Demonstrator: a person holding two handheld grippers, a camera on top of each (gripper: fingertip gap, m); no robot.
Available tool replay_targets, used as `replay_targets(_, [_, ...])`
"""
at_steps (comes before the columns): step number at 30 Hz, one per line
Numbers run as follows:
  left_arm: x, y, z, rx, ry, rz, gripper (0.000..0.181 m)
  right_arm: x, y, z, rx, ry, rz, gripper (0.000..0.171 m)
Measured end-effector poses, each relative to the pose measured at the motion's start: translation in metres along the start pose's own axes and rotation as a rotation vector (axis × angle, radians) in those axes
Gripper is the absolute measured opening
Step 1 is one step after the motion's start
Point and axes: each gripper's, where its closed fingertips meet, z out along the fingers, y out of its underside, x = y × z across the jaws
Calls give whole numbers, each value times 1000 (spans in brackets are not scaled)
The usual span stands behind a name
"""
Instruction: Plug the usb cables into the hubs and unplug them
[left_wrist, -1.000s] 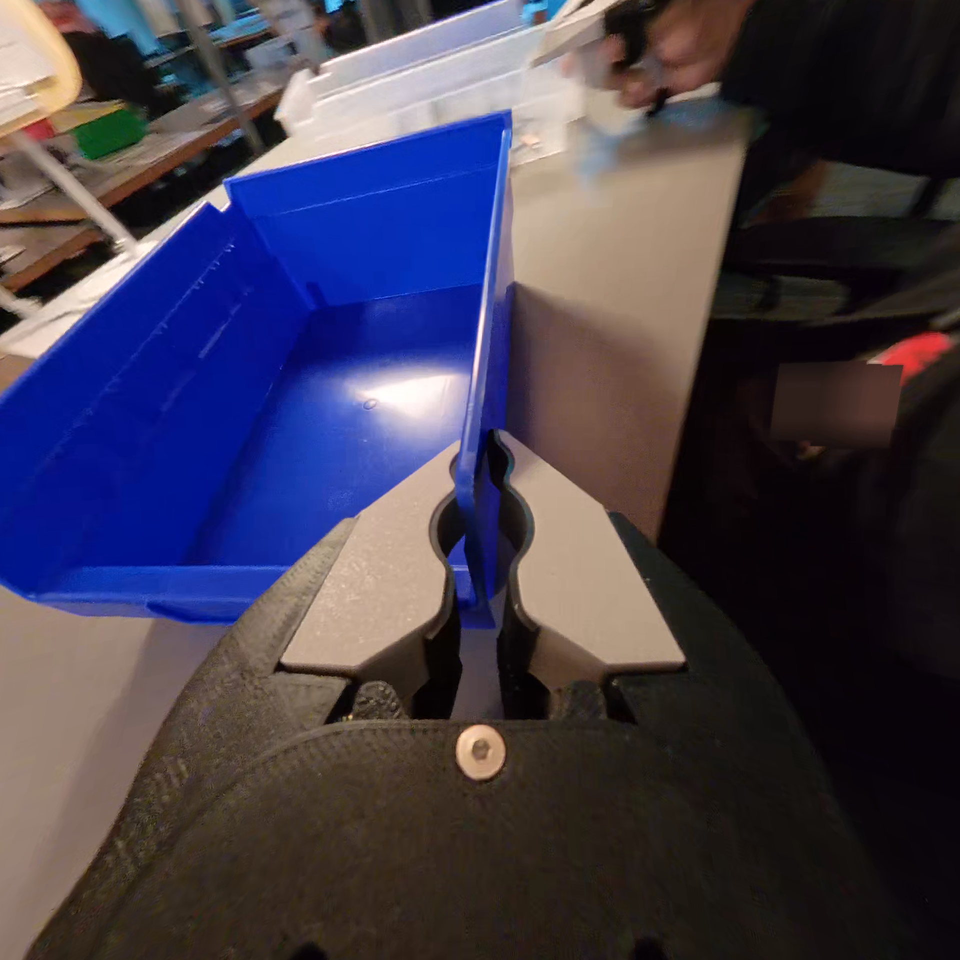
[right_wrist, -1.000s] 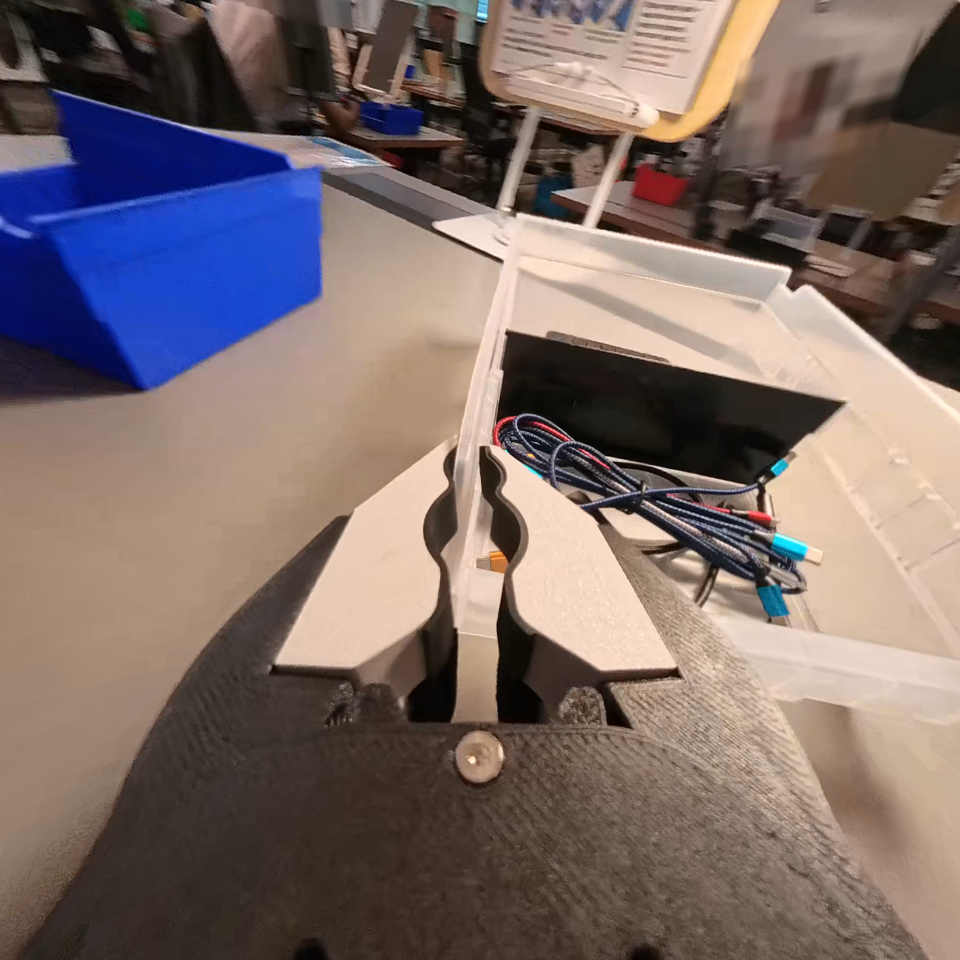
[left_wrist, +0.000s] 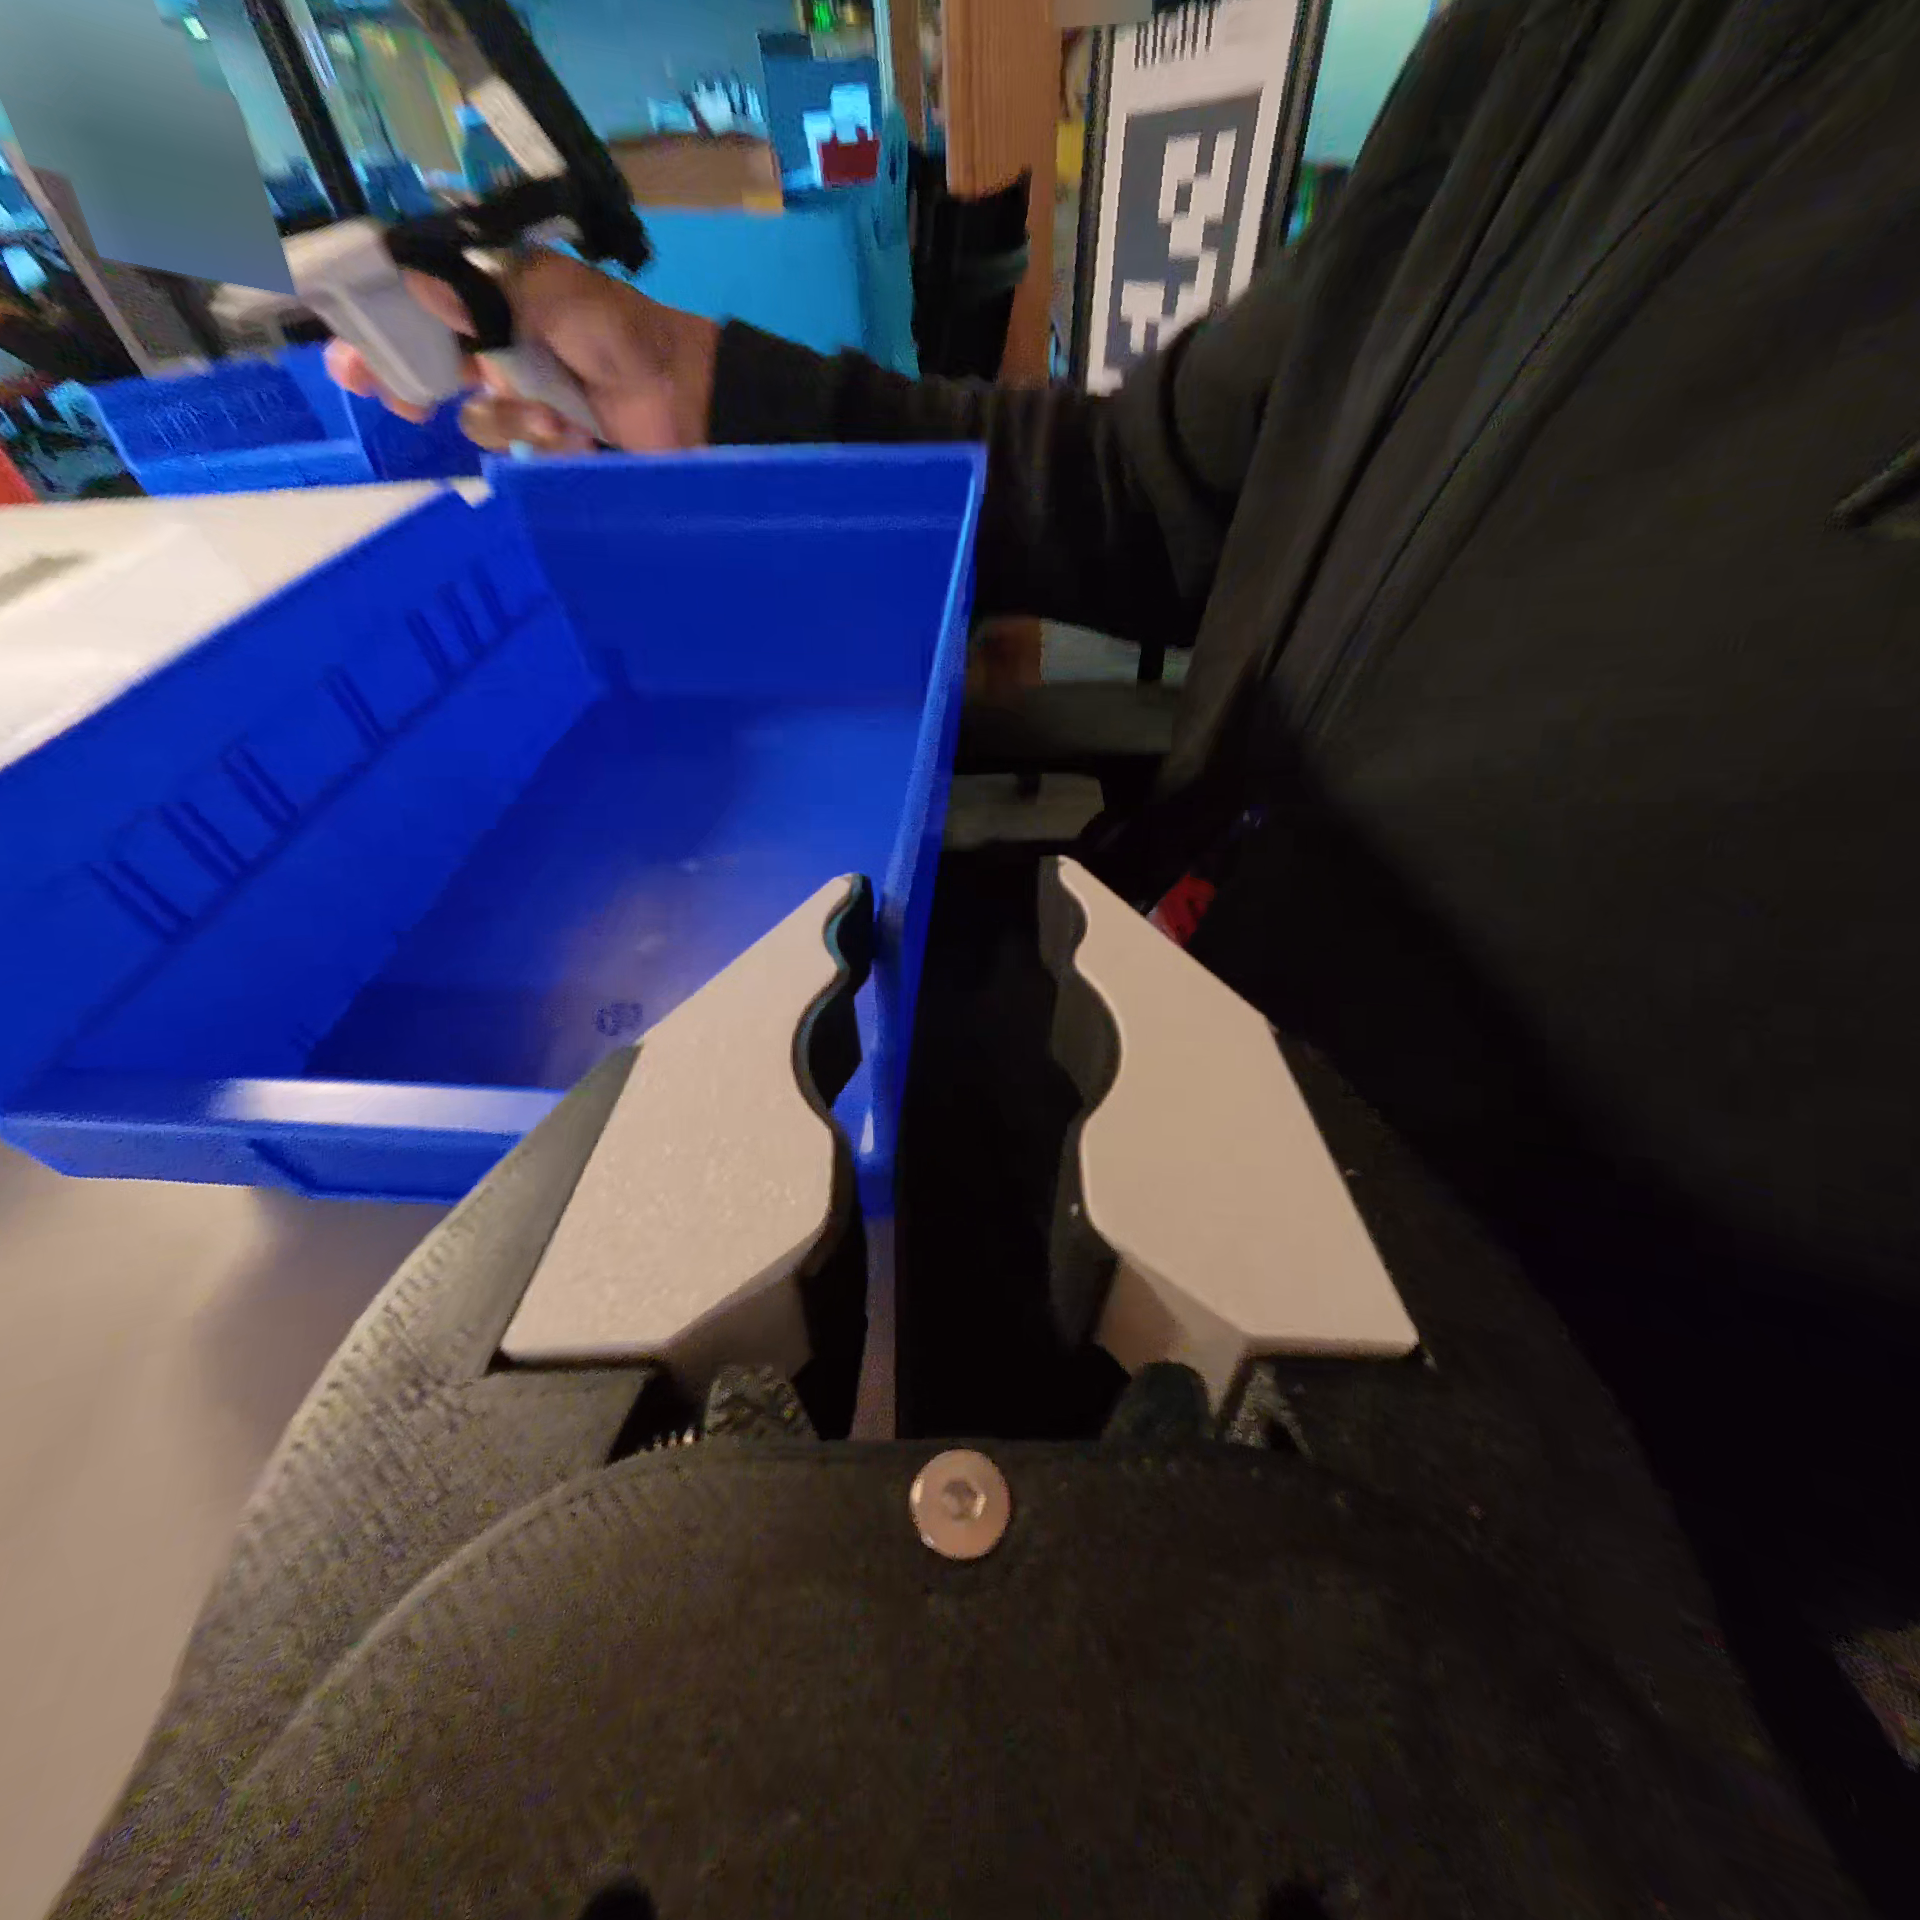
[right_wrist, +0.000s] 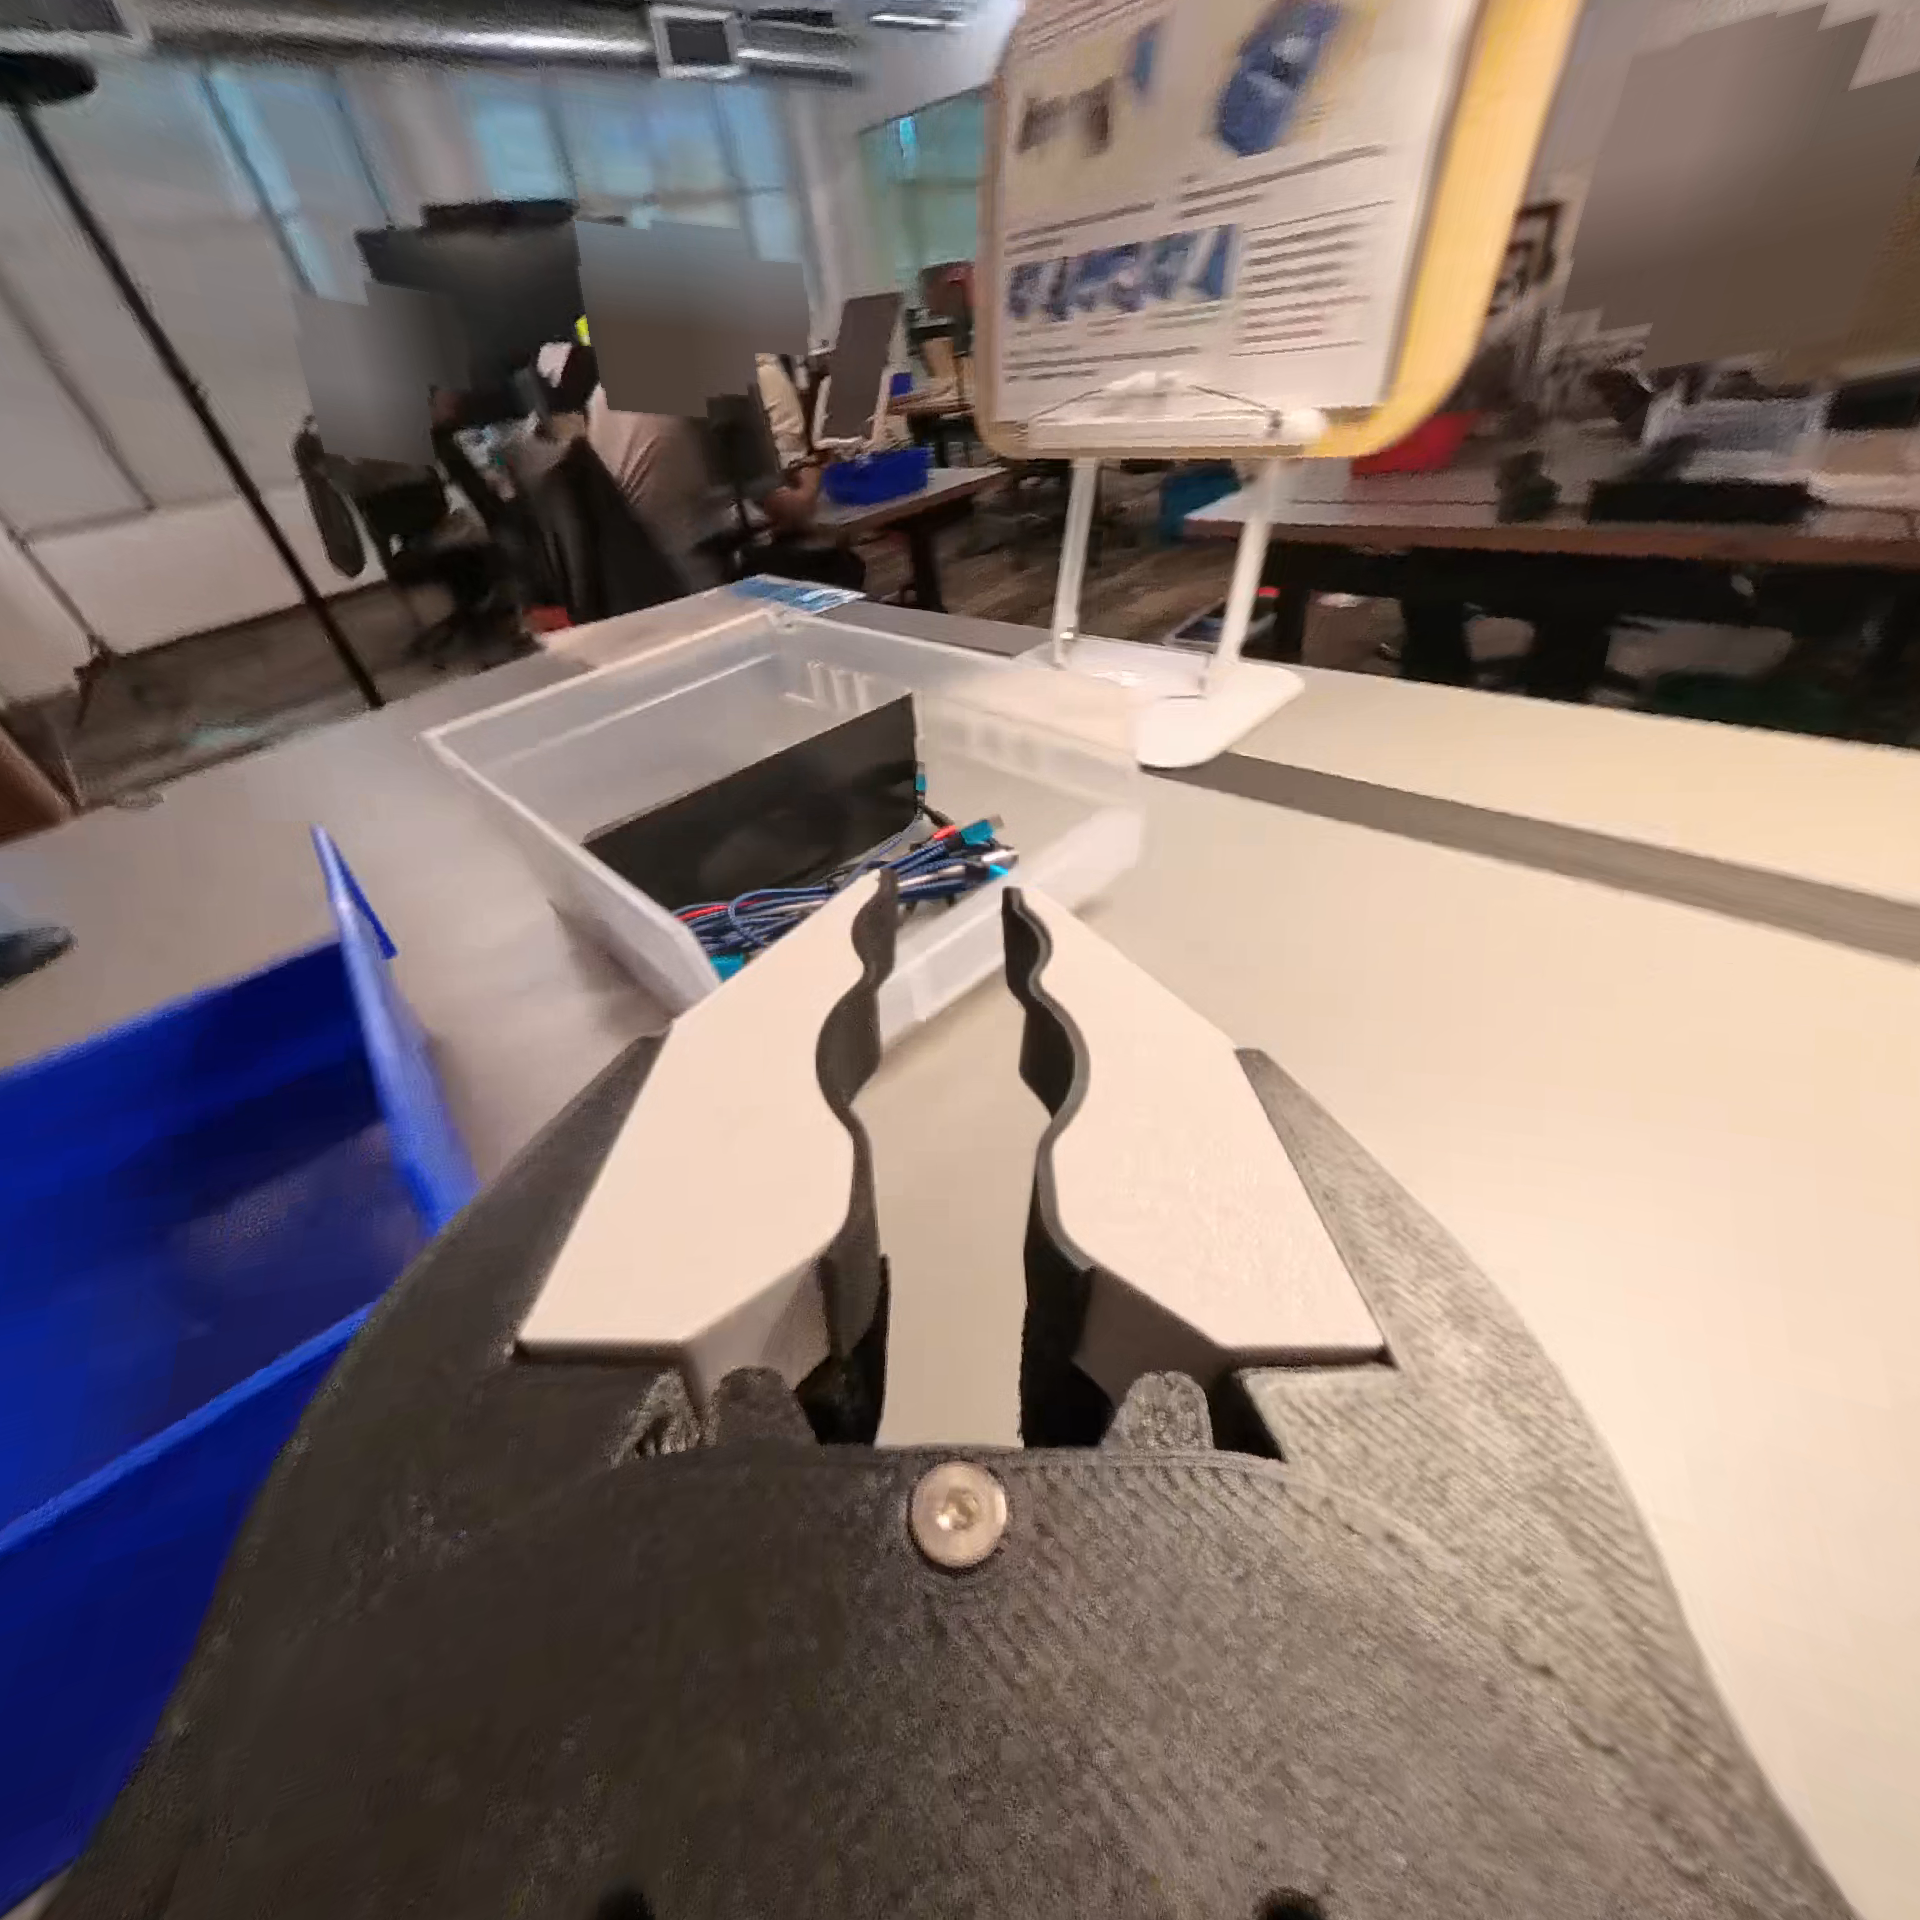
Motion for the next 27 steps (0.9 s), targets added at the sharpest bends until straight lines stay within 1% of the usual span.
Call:
replay_targets(2, [-4,-23,-15,86,-40,12,41,-13,1,-36,-6,7,58,23])
replay_targets(3, [-10,-35,-24,136,-70,14,42,-29,7,-50,-30,-7,75,27])
replay_targets(4, [-24,-47,-33,179,-129,0,44,-49,16,-61,-66,-25,84,36])
replay_targets(5, [-49,-57,-42,208,-220,-37,50,-71,26,-70,-101,-55,89,42])
replay_targets(6, [-82,-62,-52,214,-339,-107,56,-94,37,-77,-141,-83,101,50])
replay_targets(7, [-120,-59,-63,191,-469,-202,61,-115,49,-82,-184,-112,114,61])
replay_targets(8, [-160,-51,-76,155,-598,-297,75,-135,59,-85,-221,-135,122,72])
replay_targets(9, [-197,-41,-89,123,-712,-386,78,-150,68,-87,-252,-140,130,81])
replay_targets(10, [-227,-32,-98,101,-780,-470,80,-161,75,-88,-270,-138,137,86])
replay_targets(12, [-273,-19,-98,68,-808,-603,87,-178,87,-86,-303,-127,160,88])
replay_targets(14, [-306,-10,-84,35,-785,-718,89,-179,100,-81,-357,-74,137,86])
replay_targets(15, [-320,-4,-77,16,-780,-769,89,-174,104,-80,-375,-40,112,78])
replay_targets(16, [-332,3,-70,-14,-785,-816,88,-172,104,-78,-383,-33,103,78])
replay_targets(17, [-342,14,-64,-55,-793,-861,87,-174,104,-77,-395,-61,101,72])
replay_targets(18, [-349,24,-58,-103,-795,-897,81,-176,103,-77,-409,-89,84,61])
replay_targets(19, [-354,34,-53,-147,-788,-919,70,-175,102,-76,-422,-99,52,53])
replay_targets(20, [-358,41,-47,-177,-771,-933,65,-170,100,-75,-440,-92,16,48])
replay_targets(21, [-358,43,-39,-178,-718,-944,60,-163,99,-75,-463,-82,-25,42])
replay_targets(22, [-363,45,-41,-171,-744,-948,56,-156,97,-76,-489,-74,-71,34])
replay_targets(23, [-369,46,-48,-170,-788,-934,46,-146,95,-77,-519,-59,-123,31])
replay_targets(26, [-382,59,-76,-265,-930,-826,18,-108,89,-82,-620,18,-290,19])
replay_targets(27, [-383,61,-85,-285,-951,-792,14,-95,88,-84,-658,36,-342,16])
